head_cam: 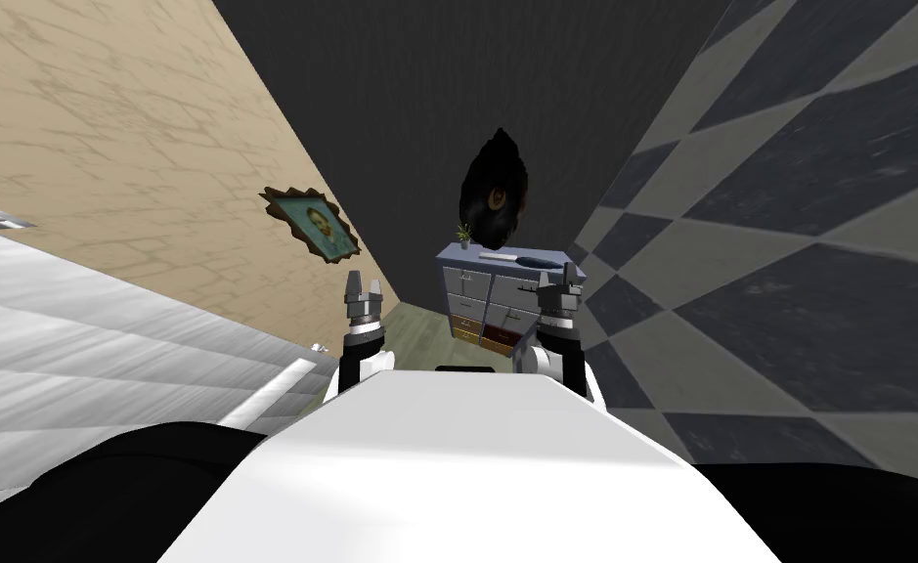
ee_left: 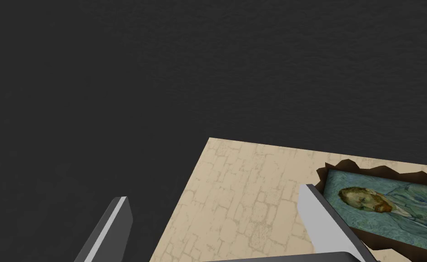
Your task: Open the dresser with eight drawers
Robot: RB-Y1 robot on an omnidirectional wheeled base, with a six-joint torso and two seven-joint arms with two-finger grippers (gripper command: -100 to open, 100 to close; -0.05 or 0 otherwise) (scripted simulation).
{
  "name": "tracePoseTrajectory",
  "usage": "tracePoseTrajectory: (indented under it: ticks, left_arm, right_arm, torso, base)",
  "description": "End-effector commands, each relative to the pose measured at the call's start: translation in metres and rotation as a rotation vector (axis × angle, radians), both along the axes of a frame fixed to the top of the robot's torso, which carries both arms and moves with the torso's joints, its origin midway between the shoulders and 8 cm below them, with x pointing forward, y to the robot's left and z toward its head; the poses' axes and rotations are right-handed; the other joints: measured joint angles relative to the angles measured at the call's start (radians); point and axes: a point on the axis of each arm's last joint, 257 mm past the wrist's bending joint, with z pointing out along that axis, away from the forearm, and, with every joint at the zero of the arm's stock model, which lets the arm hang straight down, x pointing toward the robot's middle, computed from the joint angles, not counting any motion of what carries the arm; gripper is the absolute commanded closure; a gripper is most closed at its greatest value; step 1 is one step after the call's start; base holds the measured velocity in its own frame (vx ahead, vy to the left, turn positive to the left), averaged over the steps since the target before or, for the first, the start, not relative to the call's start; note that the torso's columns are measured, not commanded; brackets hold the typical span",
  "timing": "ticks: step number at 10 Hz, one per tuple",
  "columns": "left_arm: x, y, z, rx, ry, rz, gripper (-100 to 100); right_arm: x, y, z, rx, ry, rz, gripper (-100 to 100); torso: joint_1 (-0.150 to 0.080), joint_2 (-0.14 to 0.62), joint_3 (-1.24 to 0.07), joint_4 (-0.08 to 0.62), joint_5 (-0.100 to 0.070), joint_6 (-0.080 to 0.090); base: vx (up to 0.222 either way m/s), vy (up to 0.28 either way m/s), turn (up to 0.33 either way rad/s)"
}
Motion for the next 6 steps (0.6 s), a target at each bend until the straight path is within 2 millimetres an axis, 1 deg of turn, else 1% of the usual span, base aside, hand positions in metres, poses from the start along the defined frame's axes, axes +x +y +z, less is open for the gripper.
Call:
tracePoseTrajectory:
  ticks: [1,3,6]
  left_arm:
    - [0.0,0.0,0.0,0.0,0.0,0.0,0]
    - [0.0,0.0,0.0001,0.0,0.0,0.0,0]
    - [-0.0001,0.0,0.0001,0.0,0.0,0.0,0]
  right_arm:
    - [0.0,0.0,0.0,0.0,0.0,0.0,0]
    - [0.0,0.0,0.0001,0.0,0.0,0.0,0]
    - [-0.0001,0.0,0.0001,0.0,0.0,0.0,0]
  torso:
    - [0.0,0.04,-0.082,0.041,0.0,0.0]
    - [0.0,0.175,-0.351,0.176,0.0,0.0]
    - [0.0,0.396,-0.792,0.396,0.0,0.0]
  base:
    - [0.0,0.0,0.0]
    - [0.0,0.0,0.0]
    - [0.0,0.0,0.0]
